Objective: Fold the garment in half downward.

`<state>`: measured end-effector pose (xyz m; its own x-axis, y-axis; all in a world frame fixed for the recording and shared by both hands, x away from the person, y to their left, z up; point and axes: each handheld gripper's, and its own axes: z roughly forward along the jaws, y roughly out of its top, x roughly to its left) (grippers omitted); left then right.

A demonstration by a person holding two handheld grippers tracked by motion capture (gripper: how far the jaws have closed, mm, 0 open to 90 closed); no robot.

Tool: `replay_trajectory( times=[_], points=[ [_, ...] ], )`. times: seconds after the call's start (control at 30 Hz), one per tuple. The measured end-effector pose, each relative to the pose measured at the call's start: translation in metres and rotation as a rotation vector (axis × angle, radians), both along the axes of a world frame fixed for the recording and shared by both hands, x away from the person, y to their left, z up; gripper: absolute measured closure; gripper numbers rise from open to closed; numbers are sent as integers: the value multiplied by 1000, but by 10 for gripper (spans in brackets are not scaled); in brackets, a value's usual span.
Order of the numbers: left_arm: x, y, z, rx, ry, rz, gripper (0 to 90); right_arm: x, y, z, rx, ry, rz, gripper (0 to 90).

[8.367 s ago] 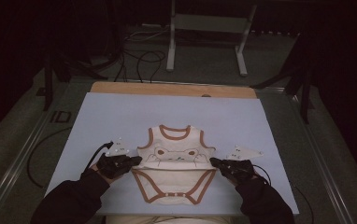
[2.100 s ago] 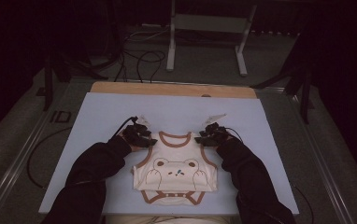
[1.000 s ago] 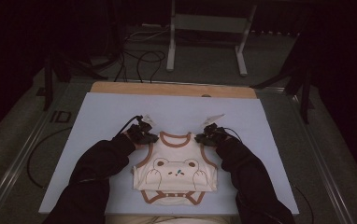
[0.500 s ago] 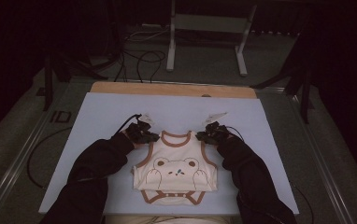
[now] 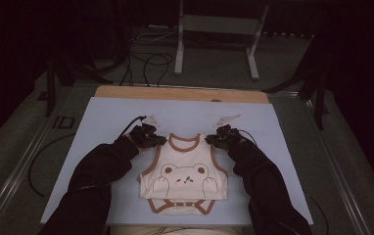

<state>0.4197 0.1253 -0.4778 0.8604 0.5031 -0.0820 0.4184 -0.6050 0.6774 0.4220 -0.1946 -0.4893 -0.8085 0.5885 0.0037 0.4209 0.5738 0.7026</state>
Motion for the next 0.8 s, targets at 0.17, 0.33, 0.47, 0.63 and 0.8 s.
replay_trajectory(
  times=[0.17, 0.33, 0.47, 0.63, 0.8],
  points=[
    [-1, 4, 12, -32, -17, 4, 876, -1, 0, 10, 13, -24, 1, 814],
    [0, 6, 19, -47, -28, 0, 877, -1, 0, 18, 25, -38, -4, 814],
    [1, 7, 27, -47, -45, 8, 876, 1, 1, 27, 27, -59, -8, 814],
    [6, 9, 45, -43, -85, 11, 877, 7, 1, 43, 38, -99, -22, 814],
    [9, 10, 61, -52, -110, 19, 877, 12, 1, 60, 53, -133, -38, 814]
  ],
)
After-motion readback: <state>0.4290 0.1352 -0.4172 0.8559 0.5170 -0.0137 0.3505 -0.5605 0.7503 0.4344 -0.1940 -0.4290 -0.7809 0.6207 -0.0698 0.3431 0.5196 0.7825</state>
